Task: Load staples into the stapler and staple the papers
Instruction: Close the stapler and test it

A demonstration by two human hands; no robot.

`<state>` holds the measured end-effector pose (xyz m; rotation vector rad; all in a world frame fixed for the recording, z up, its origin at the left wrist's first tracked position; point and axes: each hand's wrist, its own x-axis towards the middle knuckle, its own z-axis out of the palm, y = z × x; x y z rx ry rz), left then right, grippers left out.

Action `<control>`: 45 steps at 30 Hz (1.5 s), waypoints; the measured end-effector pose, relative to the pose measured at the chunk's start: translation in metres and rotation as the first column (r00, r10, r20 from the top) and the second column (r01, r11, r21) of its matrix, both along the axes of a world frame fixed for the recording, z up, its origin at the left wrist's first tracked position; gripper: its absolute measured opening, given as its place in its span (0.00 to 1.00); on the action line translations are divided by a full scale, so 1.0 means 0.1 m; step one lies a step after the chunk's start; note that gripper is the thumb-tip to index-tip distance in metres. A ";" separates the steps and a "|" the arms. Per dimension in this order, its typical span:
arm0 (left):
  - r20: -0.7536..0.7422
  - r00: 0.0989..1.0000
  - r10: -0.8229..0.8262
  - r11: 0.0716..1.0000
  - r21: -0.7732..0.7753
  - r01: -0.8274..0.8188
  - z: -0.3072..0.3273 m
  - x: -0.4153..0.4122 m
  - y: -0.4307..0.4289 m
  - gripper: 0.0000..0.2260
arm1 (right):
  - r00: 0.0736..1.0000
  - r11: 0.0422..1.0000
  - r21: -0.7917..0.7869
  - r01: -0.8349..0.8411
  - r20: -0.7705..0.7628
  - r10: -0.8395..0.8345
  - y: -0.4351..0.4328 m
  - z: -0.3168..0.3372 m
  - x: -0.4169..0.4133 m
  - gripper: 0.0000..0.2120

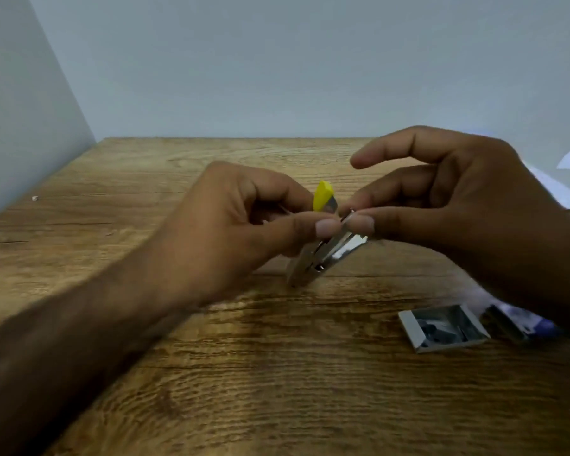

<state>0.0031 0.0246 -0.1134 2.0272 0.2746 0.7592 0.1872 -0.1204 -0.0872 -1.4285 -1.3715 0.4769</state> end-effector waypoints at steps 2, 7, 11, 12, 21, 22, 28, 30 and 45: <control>0.008 1.000 0.025 0.998 -0.059 -0.025 -0.06 0.05 -0.05 0.09 | 0.998 0.999 0.036 0.008 -0.066 -0.005 0.08 -0.01 -0.08 0.20; 0.030 0.999 0.031 0.985 -0.170 -0.025 -0.09 0.03 -0.06 0.09 | 0.993 0.997 0.075 0.035 -0.118 -0.026 0.12 -0.02 -0.15 0.13; 0.022 0.999 0.046 0.978 -0.206 -0.040 -0.07 0.02 -0.09 0.10 | 0.989 0.996 0.081 0.023 -0.145 -0.011 0.14 -0.01 -0.16 0.12; 0.008 0.999 0.038 0.975 -0.220 -0.035 -0.07 0.02 -0.09 0.10 | 0.987 0.997 0.073 0.012 -0.158 0.000 0.14 0.00 -0.16 0.13; -0.002 1.000 -0.002 0.928 -0.374 0.002 -0.05 -0.04 -0.08 0.09 | 0.956 0.999 -0.036 -0.037 -0.291 0.025 0.13 -0.04 -0.15 0.19; 0.016 1.000 0.009 0.919 -0.394 -0.002 -0.04 -0.04 -0.07 0.08 | 0.948 0.996 -0.060 -0.064 -0.316 0.042 0.12 -0.05 -0.14 0.21; 0.083 0.995 0.047 0.870 -0.492 0.000 -0.05 -0.03 -0.04 0.09 | 0.918 0.996 -0.082 -0.027 -0.397 -0.007 0.10 -0.09 -0.15 0.25; 0.080 0.997 -0.014 0.865 -0.499 0.052 -0.07 -0.02 -0.08 0.08 | 0.919 0.999 -0.050 -0.004 -0.395 -0.016 0.12 -0.10 -0.17 0.22; 0.008 1.000 -0.016 0.898 -0.440 0.017 -0.05 0.06 -0.15 0.12 | 0.966 0.998 -0.018 0.058 -0.250 -0.061 0.11 -0.06 -0.13 0.20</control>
